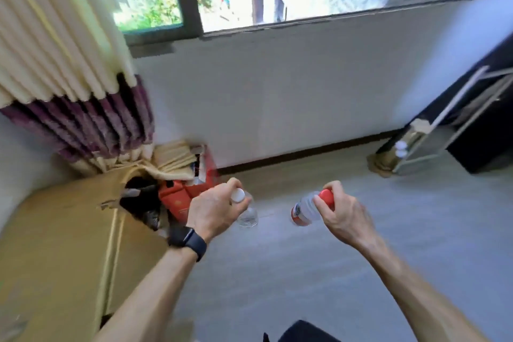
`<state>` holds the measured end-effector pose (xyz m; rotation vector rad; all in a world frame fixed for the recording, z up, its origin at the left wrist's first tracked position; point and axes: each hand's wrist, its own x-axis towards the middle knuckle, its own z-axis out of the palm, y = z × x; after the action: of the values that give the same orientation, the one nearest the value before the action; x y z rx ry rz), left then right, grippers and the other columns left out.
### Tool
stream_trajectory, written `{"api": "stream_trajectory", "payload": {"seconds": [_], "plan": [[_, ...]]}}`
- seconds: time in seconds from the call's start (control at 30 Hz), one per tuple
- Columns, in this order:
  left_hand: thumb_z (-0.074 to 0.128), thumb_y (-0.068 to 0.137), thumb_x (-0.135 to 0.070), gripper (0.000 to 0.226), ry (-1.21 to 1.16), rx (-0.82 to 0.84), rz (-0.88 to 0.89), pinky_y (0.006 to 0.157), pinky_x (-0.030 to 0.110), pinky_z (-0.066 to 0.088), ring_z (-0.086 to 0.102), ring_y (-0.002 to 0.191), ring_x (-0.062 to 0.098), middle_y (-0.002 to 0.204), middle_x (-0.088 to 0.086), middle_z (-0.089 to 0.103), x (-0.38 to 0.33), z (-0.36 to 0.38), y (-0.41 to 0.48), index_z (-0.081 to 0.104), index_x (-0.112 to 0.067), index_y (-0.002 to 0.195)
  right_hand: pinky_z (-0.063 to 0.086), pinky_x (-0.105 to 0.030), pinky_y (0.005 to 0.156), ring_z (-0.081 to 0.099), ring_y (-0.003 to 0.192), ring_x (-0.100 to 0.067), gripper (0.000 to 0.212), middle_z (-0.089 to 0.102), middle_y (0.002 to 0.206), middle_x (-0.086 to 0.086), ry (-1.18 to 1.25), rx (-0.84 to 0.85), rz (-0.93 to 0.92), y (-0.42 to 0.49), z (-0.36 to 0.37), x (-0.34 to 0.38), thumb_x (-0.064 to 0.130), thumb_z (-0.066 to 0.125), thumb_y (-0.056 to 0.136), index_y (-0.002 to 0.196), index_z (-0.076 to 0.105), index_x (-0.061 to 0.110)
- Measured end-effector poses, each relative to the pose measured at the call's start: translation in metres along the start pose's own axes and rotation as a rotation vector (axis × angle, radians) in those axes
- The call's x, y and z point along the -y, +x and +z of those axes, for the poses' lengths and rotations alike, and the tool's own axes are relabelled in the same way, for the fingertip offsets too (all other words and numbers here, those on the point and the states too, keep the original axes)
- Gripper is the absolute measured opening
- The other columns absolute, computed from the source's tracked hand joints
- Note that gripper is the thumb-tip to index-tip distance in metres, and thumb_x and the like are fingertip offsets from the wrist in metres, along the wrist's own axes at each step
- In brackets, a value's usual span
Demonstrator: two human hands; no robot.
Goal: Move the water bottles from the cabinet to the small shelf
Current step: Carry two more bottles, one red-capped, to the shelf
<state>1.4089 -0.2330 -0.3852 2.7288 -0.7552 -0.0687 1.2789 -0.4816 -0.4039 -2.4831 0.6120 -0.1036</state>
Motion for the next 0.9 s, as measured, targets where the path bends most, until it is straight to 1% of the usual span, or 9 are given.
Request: {"api": "stream_trajectory", "payload": {"seconds": [0.17,0.23,0.33,0.47,0.53,0.63,0.73,0.8,0.9], "plan": [[0.049,0.086,-0.063,0.036,0.015,0.125,0.293,0.072,0.032,0.047,0.061,0.092,0.02,0.092,-0.011,0.066,-0.179,0.025,0.071,0.052,-0.033,0.104,0.042,-0.037,0.067,0.062,0.086,-0.035,0.029,0.062,0.084,-0.003,-0.008,-0.164,0.193,-0.023,-0.111,-0.116,0.056,0.047,0.094,0.1,0.041,0.028],[0.048,0.085,-0.063,0.035,0.029,0.166,0.418,0.072,0.032,0.048,0.06,0.088,0.021,0.09,-0.013,0.066,-0.25,0.033,0.094,0.051,-0.032,0.102,0.044,-0.036,0.068,0.061,0.085,-0.033,0.029,0.061,0.082,0.0,0.019,-0.246,0.279,-0.036,-0.152,-0.155,0.057,0.048,0.093,0.099,0.042,0.029],[0.046,0.084,-0.065,0.035,0.069,0.204,0.599,0.07,0.031,0.049,0.059,0.082,0.019,0.086,-0.014,0.065,-0.351,0.048,0.127,0.049,-0.034,0.099,0.049,-0.037,0.073,0.062,0.086,-0.029,0.03,0.066,0.085,0.003,0.055,-0.387,0.401,-0.06,-0.208,-0.214,0.059,0.049,0.09,0.1,0.045,0.03],[0.043,0.081,-0.071,0.039,0.133,0.136,0.868,0.062,0.028,0.045,0.062,0.077,0.02,0.081,-0.009,0.066,-0.493,0.064,0.169,0.051,-0.038,0.101,0.047,-0.034,0.071,0.058,0.081,-0.022,0.029,0.061,0.079,0.01,0.041,-0.55,0.547,-0.094,-0.287,-0.288,0.059,0.047,0.092,0.102,0.045,0.031],[0.042,0.079,-0.074,0.042,0.138,0.096,0.986,0.061,0.028,0.047,0.06,0.071,0.022,0.076,-0.007,0.063,-0.568,0.073,0.189,0.052,-0.037,0.098,0.045,-0.034,0.069,0.057,0.079,-0.021,0.028,0.058,0.077,0.011,0.006,-0.615,0.596,-0.106,-0.331,-0.323,0.058,0.046,0.093,0.101,0.044,0.031],[0.044,0.078,-0.073,0.042,0.11,0.085,1.16,0.062,0.03,0.054,0.063,0.07,0.018,0.077,-0.007,0.066,-0.68,0.085,0.211,0.052,-0.036,0.095,0.047,-0.037,0.073,0.059,0.085,-0.024,0.029,0.063,0.085,0.009,-0.066,-0.683,0.662,-0.116,-0.399,-0.372,0.059,0.045,0.093,0.101,0.045,0.031],[0.049,0.077,-0.07,0.039,0.082,0.065,1.31,0.06,0.028,0.049,0.063,0.072,0.017,0.077,-0.008,0.066,-0.784,0.093,0.223,0.053,-0.036,0.094,0.047,-0.039,0.076,0.06,0.094,-0.028,0.032,0.068,0.097,0.003,-0.166,-0.704,0.752,-0.123,-0.466,-0.419,0.061,0.045,0.093,0.101,0.046,0.03],[0.051,0.077,-0.068,0.038,0.068,0.041,1.383,0.058,0.028,0.044,0.063,0.076,0.019,0.08,-0.007,0.067,-0.847,0.103,0.227,0.055,-0.034,0.094,0.046,-0.04,0.076,0.06,0.096,-0.029,0.032,0.069,0.099,0.0,-0.21,-0.711,0.809,-0.132,-0.505,-0.448,0.06,0.044,0.094,0.1,0.045,0.029],[0.05,0.08,-0.067,0.038,0.035,0.046,1.45,0.061,0.029,0.047,0.064,0.079,0.02,0.085,-0.006,0.069,-0.939,0.116,0.229,0.057,-0.034,0.097,0.047,-0.041,0.077,0.061,0.099,-0.032,0.034,0.069,0.102,-0.004,-0.254,-0.773,0.888,-0.144,-0.56,-0.491,0.061,0.044,0.094,0.102,0.046,0.027]]}}
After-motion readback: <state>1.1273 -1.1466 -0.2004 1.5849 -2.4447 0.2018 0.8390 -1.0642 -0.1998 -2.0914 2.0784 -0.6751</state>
